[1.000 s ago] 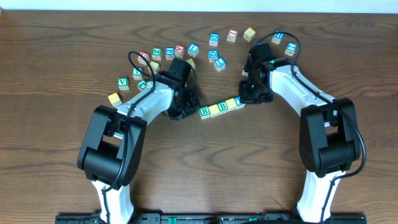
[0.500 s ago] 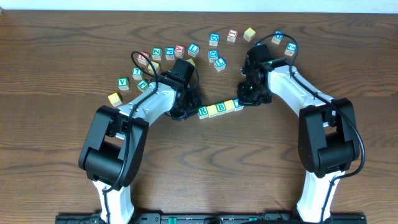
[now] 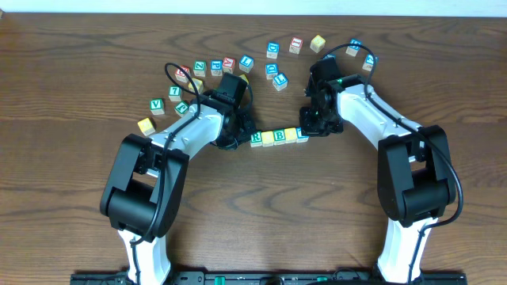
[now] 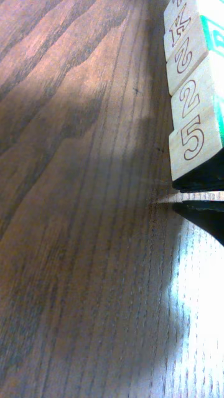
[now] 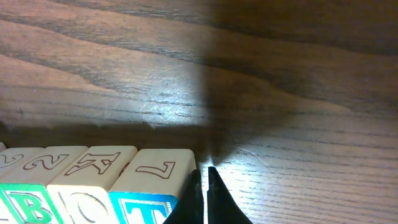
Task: Spell out ROBOT
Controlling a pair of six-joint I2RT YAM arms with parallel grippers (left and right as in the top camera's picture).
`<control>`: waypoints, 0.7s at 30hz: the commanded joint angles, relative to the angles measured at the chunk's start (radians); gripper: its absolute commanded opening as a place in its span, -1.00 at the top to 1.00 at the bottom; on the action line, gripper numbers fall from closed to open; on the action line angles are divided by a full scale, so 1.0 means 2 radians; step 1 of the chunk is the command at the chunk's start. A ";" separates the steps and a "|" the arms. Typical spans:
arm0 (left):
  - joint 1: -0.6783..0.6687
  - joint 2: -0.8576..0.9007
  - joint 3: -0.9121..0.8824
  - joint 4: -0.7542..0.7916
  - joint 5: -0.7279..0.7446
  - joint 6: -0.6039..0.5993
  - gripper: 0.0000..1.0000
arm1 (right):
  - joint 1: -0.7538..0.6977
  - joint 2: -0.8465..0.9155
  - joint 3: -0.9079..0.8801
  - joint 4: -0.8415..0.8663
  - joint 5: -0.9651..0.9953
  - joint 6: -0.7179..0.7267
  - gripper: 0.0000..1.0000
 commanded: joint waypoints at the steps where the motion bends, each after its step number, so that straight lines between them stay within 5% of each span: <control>1: -0.003 -0.001 0.002 0.006 -0.002 0.009 0.85 | 0.014 0.001 0.004 0.001 -0.025 0.030 0.98; 21: -0.003 0.000 0.002 0.010 -0.056 0.003 0.85 | 0.039 0.001 0.004 0.002 -0.007 0.097 0.98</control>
